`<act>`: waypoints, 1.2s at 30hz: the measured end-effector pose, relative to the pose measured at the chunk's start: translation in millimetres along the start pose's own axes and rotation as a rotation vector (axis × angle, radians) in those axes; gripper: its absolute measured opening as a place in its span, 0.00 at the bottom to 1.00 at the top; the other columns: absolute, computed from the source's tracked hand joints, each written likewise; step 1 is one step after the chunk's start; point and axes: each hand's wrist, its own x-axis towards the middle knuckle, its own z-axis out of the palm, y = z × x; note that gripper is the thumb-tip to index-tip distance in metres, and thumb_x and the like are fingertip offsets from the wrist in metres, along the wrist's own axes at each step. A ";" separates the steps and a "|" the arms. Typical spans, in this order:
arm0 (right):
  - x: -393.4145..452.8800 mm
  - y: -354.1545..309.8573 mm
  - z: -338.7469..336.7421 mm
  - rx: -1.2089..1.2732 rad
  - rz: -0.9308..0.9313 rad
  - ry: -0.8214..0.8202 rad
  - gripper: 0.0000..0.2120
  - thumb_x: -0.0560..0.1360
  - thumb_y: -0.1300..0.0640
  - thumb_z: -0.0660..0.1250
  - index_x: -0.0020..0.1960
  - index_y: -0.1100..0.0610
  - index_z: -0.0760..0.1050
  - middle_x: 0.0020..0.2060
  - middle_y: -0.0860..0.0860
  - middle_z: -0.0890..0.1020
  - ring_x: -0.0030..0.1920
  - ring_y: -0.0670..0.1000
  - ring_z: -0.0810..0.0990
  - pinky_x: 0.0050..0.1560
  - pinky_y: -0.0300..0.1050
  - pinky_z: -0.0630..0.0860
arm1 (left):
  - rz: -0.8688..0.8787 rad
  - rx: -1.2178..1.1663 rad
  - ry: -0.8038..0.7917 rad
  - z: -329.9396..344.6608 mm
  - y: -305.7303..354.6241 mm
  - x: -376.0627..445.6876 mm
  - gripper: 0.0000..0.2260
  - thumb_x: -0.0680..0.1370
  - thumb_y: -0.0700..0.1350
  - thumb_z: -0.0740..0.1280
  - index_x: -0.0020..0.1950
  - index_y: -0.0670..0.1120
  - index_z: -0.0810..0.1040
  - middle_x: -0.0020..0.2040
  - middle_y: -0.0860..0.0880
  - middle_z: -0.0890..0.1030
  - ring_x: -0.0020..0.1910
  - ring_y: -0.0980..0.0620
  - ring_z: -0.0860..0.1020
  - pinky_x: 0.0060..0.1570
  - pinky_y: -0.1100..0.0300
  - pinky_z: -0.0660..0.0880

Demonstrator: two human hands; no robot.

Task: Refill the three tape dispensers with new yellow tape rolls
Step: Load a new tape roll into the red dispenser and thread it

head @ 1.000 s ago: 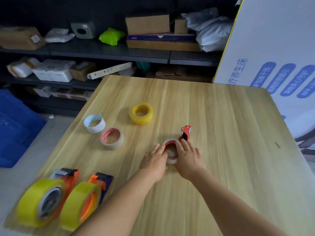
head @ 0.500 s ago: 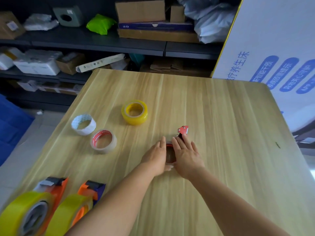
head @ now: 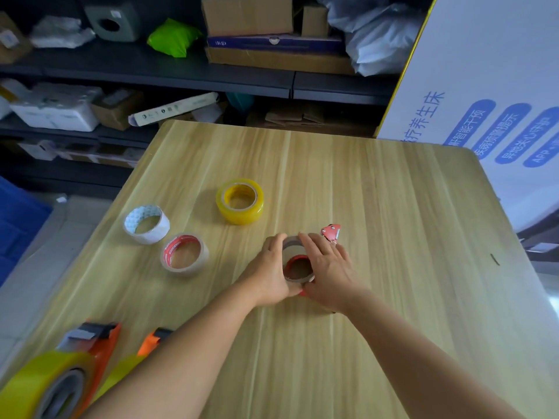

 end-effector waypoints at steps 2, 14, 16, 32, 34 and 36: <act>9.9 -13.3 -0.8 0.023 -0.043 0.004 0.42 0.69 0.55 0.70 0.77 0.53 0.53 0.74 0.49 0.61 0.72 0.52 0.64 0.70 0.46 0.58 | -0.001 0.005 0.076 -12.0 -9.1 -1.9 0.41 0.63 0.53 0.77 0.70 0.52 0.60 0.68 0.52 0.63 0.65 0.51 0.70 0.62 0.55 0.70; 64.7 -68.1 33.9 0.042 -0.054 -0.296 0.39 0.75 0.55 0.67 0.78 0.55 0.49 0.76 0.51 0.57 0.73 0.55 0.64 0.69 0.45 0.63 | -0.205 0.305 -0.030 -31.0 -67.0 -4.0 0.44 0.73 0.52 0.71 0.78 0.42 0.46 0.76 0.46 0.53 0.75 0.47 0.55 0.72 0.55 0.60; 70.0 -63.0 30.1 0.035 -0.056 -0.343 0.41 0.74 0.52 0.69 0.79 0.54 0.48 0.77 0.50 0.56 0.74 0.54 0.61 0.71 0.45 0.61 | -0.196 0.287 -0.094 -39.0 -69.3 1.6 0.47 0.71 0.55 0.72 0.78 0.44 0.44 0.78 0.47 0.49 0.77 0.47 0.51 0.74 0.54 0.56; 160.1 -66.0 27.3 -0.213 -0.045 -0.211 0.35 0.78 0.59 0.60 0.79 0.50 0.45 0.79 0.46 0.49 0.79 0.51 0.43 0.76 0.50 0.52 | -0.295 0.306 0.015 -86.9 -83.9 84.2 0.23 0.81 0.44 0.58 0.75 0.56 0.59 0.79 0.47 0.44 0.76 0.44 0.56 0.70 0.49 0.63; 163.3 -65.2 31.2 -0.218 -0.038 -0.132 0.32 0.77 0.59 0.61 0.77 0.48 0.53 0.76 0.47 0.59 0.78 0.52 0.50 0.73 0.48 0.56 | -0.316 0.267 0.055 -87.2 -78.6 87.3 0.18 0.80 0.42 0.58 0.69 0.54 0.67 0.78 0.45 0.50 0.72 0.43 0.63 0.64 0.48 0.69; 163.4 -64.0 32.9 -0.219 -0.026 -0.054 0.25 0.77 0.57 0.62 0.72 0.46 0.64 0.69 0.47 0.69 0.73 0.53 0.58 0.68 0.46 0.60 | -0.306 0.210 0.093 -85.8 -75.8 87.3 0.12 0.78 0.41 0.61 0.62 0.50 0.72 0.74 0.47 0.57 0.67 0.44 0.68 0.59 0.48 0.71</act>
